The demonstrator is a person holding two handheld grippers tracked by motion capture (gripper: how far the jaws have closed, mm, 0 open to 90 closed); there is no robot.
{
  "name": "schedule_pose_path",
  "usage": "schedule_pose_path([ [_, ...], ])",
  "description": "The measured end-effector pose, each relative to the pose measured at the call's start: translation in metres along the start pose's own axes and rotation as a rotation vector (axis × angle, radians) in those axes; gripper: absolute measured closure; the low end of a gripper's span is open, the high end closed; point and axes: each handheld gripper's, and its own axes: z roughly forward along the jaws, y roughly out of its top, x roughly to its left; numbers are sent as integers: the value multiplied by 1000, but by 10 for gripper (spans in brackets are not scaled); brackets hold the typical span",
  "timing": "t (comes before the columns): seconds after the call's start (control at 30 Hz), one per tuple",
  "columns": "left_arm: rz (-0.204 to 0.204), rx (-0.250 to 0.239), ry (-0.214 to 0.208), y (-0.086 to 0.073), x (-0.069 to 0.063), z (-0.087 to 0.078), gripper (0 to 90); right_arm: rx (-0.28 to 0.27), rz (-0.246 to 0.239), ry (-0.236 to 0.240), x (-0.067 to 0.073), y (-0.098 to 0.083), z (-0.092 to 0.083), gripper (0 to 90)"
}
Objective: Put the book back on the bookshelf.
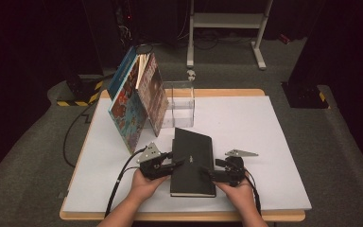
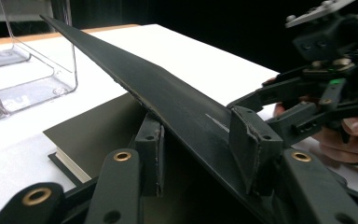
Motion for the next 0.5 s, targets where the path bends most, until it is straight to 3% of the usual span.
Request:
schedule_pose_path([
  [0.13, 25, -12, 3, 0, -2, -2, 578, 17, 49, 52, -7, 3, 7, 4],
  [0.5, 74, -28, 14, 1, -8, -5, 578, 37, 138, 142, -19, 11, 16, 0],
])
